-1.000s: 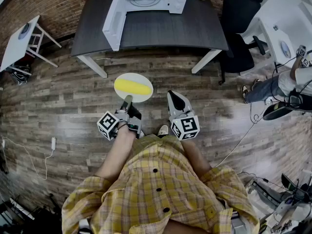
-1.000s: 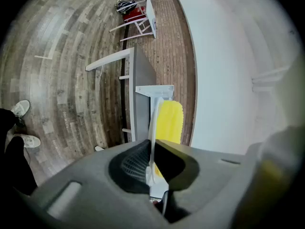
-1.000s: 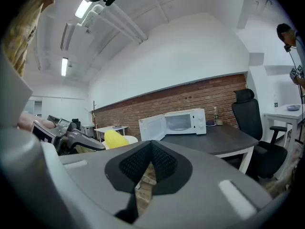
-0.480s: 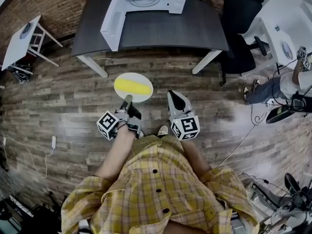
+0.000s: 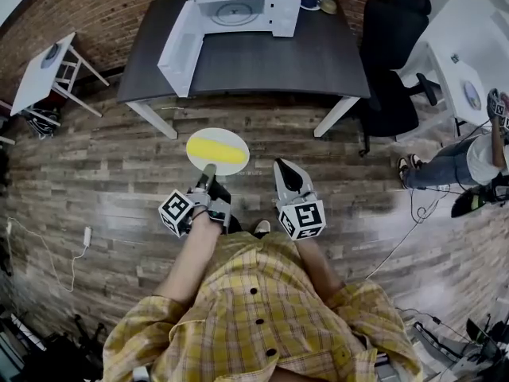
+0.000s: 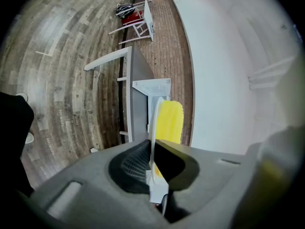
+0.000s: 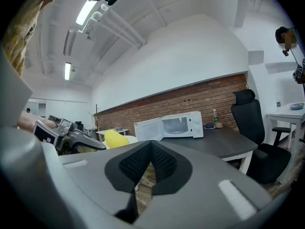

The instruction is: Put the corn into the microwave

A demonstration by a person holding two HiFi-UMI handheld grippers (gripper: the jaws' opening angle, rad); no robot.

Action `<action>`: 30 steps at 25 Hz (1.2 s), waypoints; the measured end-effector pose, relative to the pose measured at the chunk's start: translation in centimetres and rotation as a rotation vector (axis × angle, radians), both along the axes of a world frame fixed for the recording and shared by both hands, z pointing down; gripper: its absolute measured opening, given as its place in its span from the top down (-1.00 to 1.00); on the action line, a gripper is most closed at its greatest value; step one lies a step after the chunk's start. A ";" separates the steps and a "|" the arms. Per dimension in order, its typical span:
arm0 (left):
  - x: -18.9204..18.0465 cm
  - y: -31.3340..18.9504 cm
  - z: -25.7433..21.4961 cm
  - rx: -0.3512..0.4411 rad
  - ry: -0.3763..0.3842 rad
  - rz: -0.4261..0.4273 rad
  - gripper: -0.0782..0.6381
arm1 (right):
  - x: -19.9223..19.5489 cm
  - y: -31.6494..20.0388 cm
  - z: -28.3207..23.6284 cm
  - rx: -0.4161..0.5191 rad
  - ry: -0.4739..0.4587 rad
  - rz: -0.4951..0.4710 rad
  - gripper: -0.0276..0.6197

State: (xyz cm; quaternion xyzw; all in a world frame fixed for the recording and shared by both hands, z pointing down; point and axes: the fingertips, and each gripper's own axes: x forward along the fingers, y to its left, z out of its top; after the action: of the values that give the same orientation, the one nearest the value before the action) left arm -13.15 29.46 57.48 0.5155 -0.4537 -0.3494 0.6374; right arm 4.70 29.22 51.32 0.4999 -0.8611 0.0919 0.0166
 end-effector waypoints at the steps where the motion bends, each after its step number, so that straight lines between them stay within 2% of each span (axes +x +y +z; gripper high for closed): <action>1: 0.3 -0.1 -0.1 0.003 0.006 -0.009 0.73 | 0.4 0.0 0.1 -0.002 0.000 0.000 0.91; 9: 2.4 -1.8 -1.0 0.023 0.032 -0.018 0.73 | 2.2 -1.4 0.4 -0.004 -0.016 0.017 0.91; 15: 2.7 -5.0 0.5 -0.003 0.022 0.000 0.73 | 2.1 -4.0 1.4 -0.021 0.005 0.002 0.91; 30: 2.5 -21.5 -0.4 -0.010 0.032 0.041 0.73 | 1.5 -20.3 -0.4 0.000 0.001 0.023 0.91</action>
State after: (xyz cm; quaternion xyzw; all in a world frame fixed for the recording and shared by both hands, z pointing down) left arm -10.69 7.97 57.12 0.5161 -0.4344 -0.3422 0.6541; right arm 6.16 8.94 50.96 0.5096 -0.8553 0.0917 0.0157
